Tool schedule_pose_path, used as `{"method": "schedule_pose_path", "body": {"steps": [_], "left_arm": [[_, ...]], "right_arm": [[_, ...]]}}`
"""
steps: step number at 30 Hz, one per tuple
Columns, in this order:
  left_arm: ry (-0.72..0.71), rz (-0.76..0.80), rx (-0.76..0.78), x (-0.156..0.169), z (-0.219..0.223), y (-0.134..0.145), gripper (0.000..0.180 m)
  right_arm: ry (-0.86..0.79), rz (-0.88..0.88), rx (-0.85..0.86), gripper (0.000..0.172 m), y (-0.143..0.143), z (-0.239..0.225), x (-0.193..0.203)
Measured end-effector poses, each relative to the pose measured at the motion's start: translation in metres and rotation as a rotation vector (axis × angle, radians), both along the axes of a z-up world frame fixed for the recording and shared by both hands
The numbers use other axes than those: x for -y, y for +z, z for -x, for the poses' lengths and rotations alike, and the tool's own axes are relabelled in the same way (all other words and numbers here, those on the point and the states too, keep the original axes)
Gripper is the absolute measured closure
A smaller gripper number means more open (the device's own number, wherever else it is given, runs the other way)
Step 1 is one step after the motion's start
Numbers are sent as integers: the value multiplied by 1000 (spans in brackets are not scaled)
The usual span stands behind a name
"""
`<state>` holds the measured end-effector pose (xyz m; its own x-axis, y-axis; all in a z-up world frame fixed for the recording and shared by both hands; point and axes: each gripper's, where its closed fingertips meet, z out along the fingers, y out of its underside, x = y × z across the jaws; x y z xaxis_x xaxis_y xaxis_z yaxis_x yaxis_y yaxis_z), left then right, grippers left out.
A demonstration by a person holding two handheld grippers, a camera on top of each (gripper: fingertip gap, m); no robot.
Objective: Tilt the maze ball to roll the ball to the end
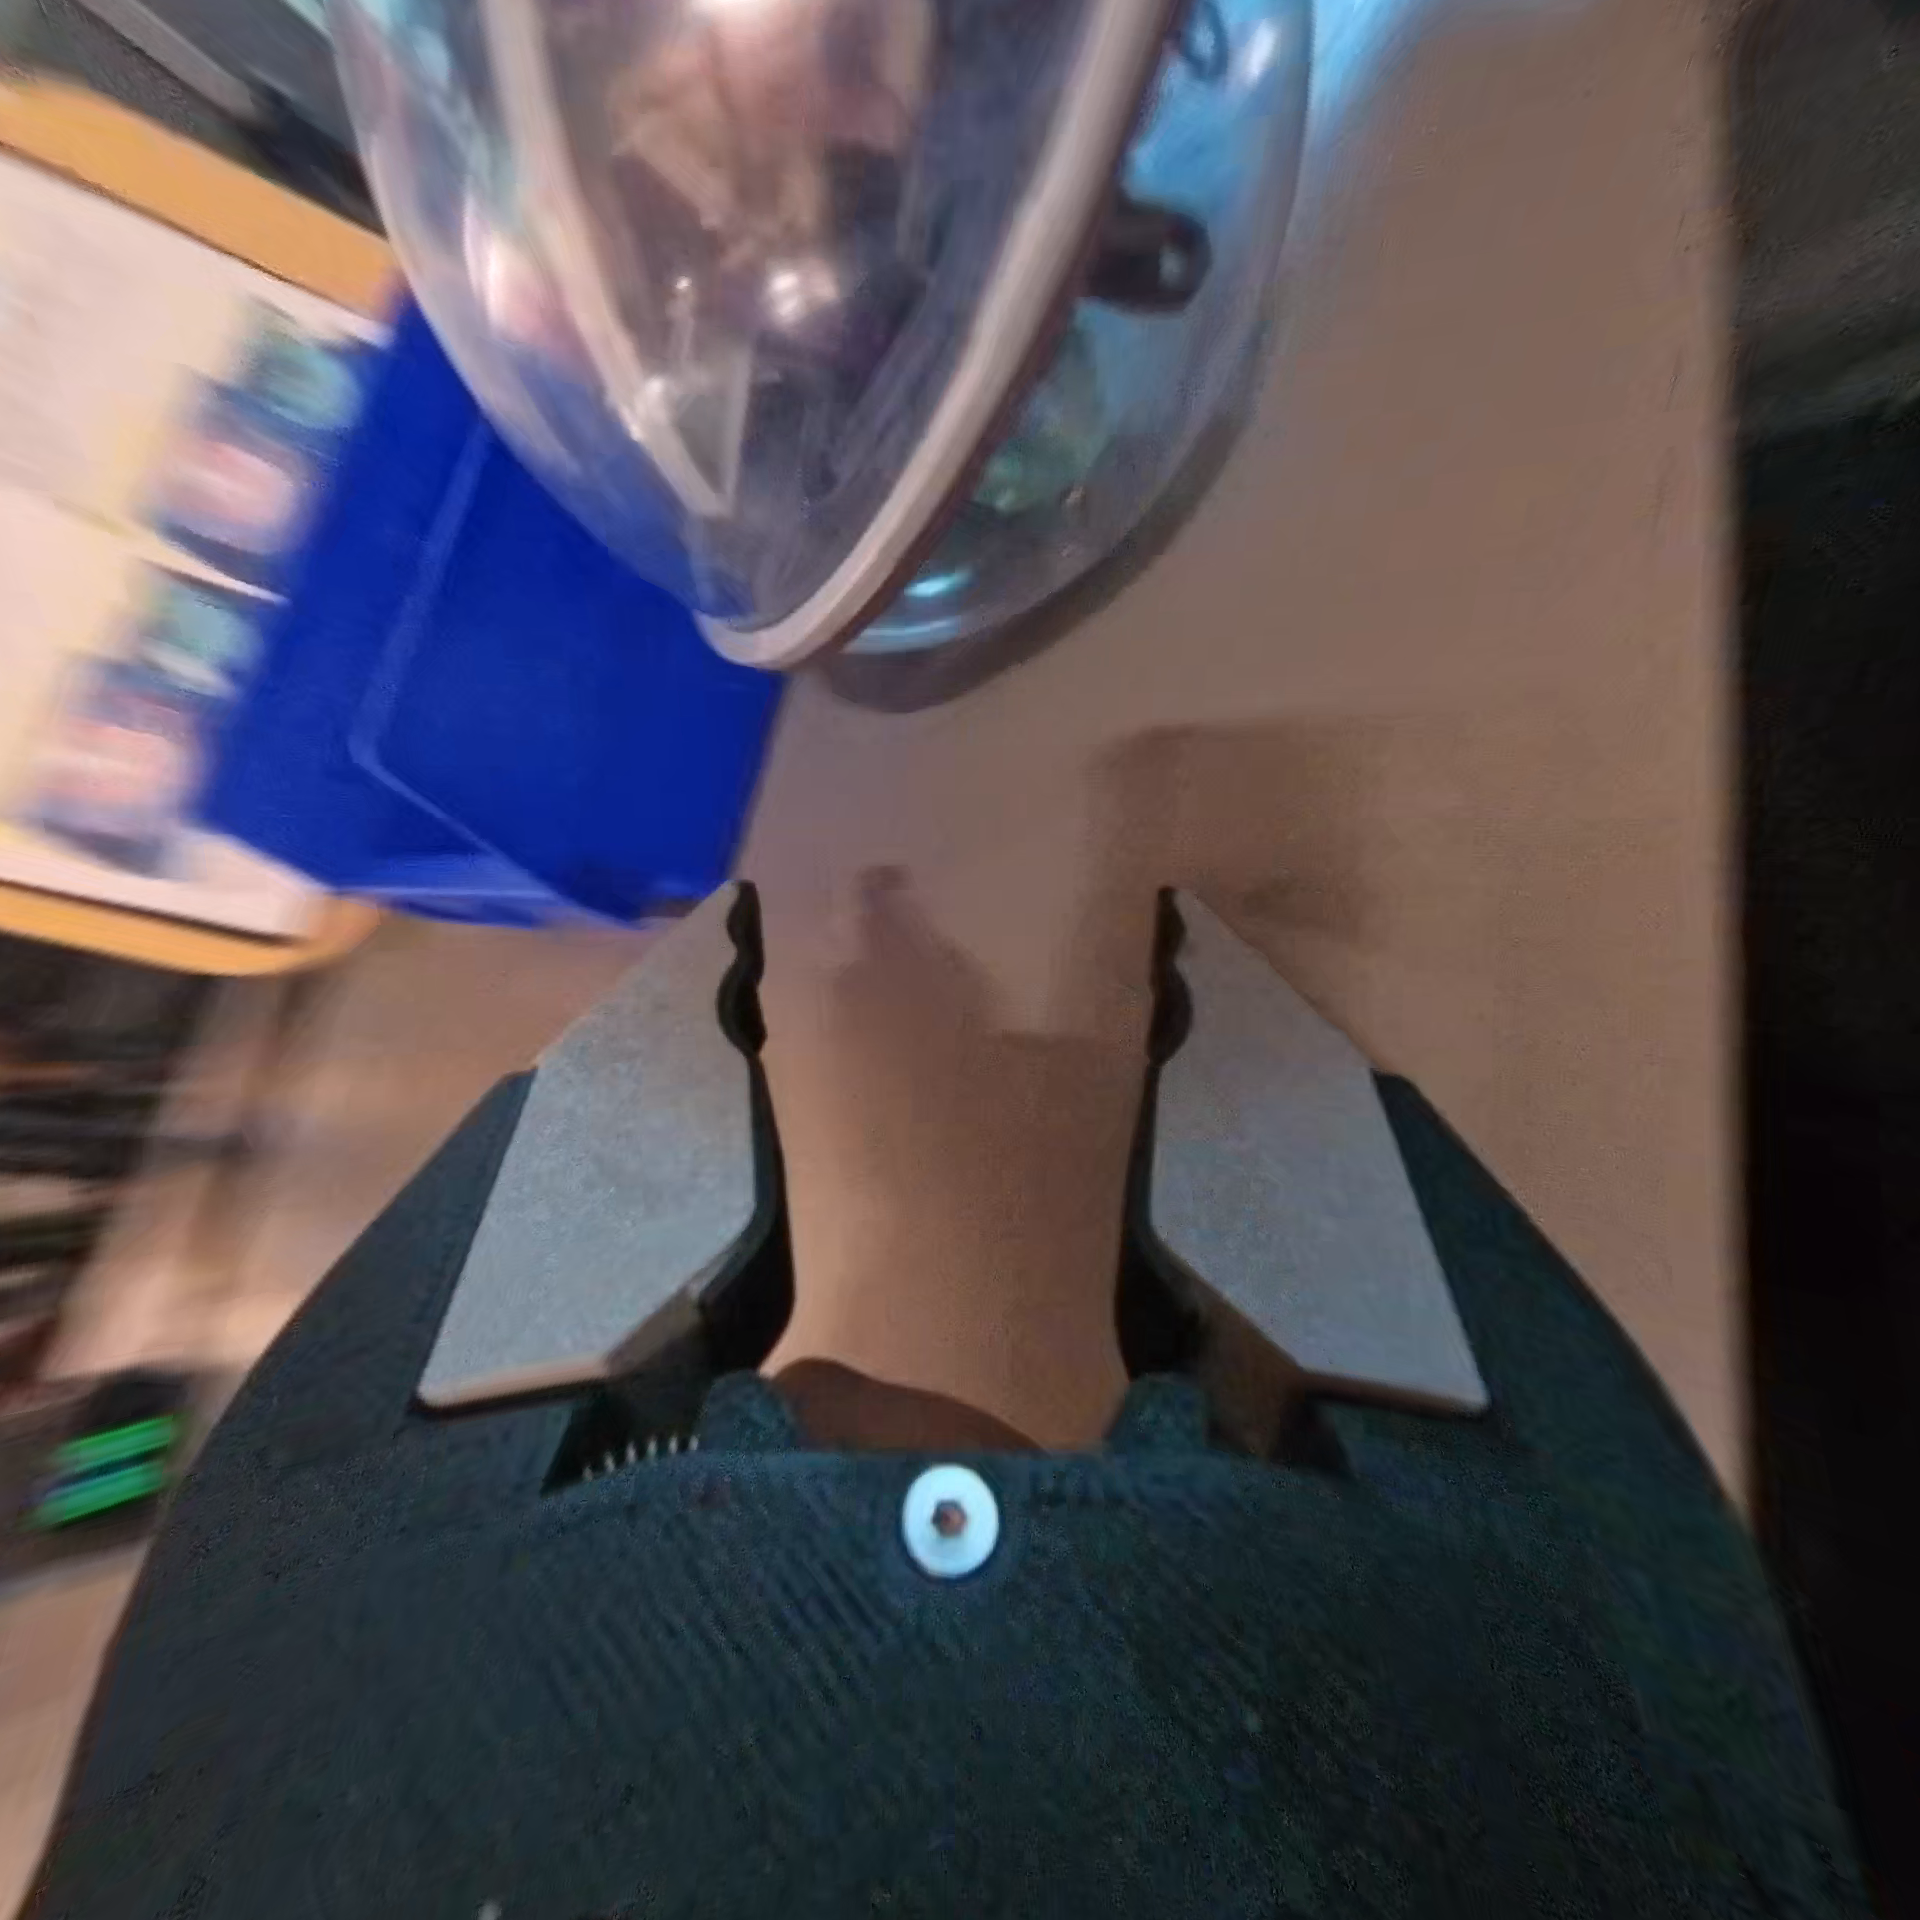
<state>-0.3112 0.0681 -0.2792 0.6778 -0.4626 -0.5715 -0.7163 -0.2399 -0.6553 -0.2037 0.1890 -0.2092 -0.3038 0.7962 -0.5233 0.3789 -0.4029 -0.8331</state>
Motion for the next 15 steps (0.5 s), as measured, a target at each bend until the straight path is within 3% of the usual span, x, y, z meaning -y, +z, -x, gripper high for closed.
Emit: {"method": "schedule_pose_path", "body": {"steps": [2, 4, 7, 10, 15], "left_arm": [[-83, 183, 414, 2, -14, 9, 96], [-154, 352, 794, -6, -26, 25, 99], [-192, 472, 1159, -31, -29, 39, 111], [-199, 540, 1241, -42, -34, 34, 103], [-210, 413, 1117, -43, -35, 37, 100]], "right_arm": [[-22, 1, 48, 45, -7, 4, 0], [19, 7, 64, 51, -11, 7, 8], [58, 35, 74, 50, -14, 11, 15], [87, 25, 69, 48, -17, 12, 17], [127, -39, 47, 47, -19, 9, 18]]}}
